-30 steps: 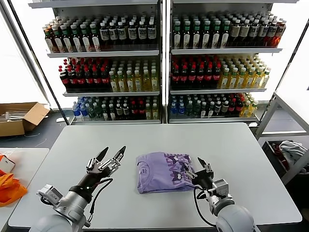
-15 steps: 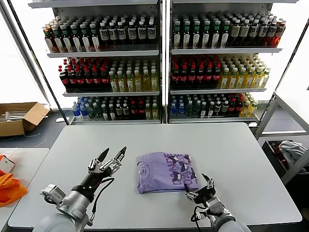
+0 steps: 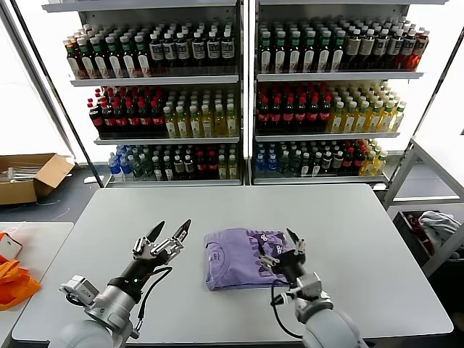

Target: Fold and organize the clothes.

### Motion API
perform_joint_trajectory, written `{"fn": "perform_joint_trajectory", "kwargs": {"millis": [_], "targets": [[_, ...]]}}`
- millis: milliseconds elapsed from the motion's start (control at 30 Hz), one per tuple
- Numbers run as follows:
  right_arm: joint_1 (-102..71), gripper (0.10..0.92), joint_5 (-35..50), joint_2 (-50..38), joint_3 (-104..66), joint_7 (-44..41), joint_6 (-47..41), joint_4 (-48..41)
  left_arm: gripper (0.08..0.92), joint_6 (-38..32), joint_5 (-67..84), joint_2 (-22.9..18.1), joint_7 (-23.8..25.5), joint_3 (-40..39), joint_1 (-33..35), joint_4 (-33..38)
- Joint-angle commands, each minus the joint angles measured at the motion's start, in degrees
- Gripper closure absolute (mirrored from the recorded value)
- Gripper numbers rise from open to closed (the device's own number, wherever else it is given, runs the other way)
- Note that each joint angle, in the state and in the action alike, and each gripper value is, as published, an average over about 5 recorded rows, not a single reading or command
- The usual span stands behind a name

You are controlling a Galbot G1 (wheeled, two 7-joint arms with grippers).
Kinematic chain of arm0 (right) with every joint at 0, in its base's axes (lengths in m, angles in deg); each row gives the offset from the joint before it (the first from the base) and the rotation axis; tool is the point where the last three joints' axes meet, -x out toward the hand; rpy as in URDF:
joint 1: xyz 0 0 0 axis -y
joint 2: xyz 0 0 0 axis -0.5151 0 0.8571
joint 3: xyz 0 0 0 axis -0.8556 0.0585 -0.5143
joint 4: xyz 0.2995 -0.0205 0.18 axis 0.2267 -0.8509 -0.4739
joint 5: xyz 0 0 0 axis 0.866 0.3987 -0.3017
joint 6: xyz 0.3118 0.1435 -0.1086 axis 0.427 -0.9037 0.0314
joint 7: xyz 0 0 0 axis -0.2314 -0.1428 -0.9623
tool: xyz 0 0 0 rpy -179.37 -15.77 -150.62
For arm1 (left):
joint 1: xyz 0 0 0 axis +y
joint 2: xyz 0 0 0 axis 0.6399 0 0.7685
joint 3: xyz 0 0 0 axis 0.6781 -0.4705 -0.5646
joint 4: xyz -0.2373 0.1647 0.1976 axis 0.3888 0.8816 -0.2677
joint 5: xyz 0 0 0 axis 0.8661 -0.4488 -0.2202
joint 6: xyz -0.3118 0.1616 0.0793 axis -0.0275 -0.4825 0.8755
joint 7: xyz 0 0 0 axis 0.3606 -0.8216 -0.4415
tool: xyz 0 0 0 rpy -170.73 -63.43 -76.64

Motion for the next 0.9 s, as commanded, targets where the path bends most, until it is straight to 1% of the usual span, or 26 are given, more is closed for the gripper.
{"fn": "perform_joint_trajectory", "kwargs": {"millis": [33,133,267,400,500,633,767,900], "targets": [[13.8,0.203,14.0,11.4,12.6,1.0,1.9,-22.4,0.177,-0.1,-0.1,-0.1,0.1,0.8,1.3,0.7],[15.0,0.203,12.4,11.3,13.9,-1.3,1.1,-26.2,0.177,-0.2,-0.1,-0.3,0.2,1.2,2.0,0.6],[15.9,0.203,9.2,11.8,14.2,2.5,-3.4,-29.5,0.177,-0.3,-0.3,-0.7,0.3,0.9,2.1,0.2],[15.1,0.203,10.7,10.8,13.7,4.8,-4.9,-27.8,0.177,-0.2,-0.4,-0.7,0.2,0.4,1.2,-0.2],[13.5,0.203,12.8,9.4,13.3,5.3,-3.8,-22.8,0.177,-0.1,-0.3,-0.4,0.2,0.0,0.1,-0.7],[10.8,0.203,14.8,7.7,11.6,5.5,-0.7,-11.8,0.177,-0.1,-0.2,0.0,0.1,-0.1,-0.6,-0.9],[7.8,0.203,15.0,6.0,8.5,4.8,3.2,-0.7,0.177,-0.1,-0.1,0.2,0.2,0.2,-0.5,-1.0],[4.0,0.203,14.6,4.2,2.4,3.1,5.7,6.0,0.177,-0.1,-0.1,0.3,0.4,0.6,-0.3,-0.9]]}}
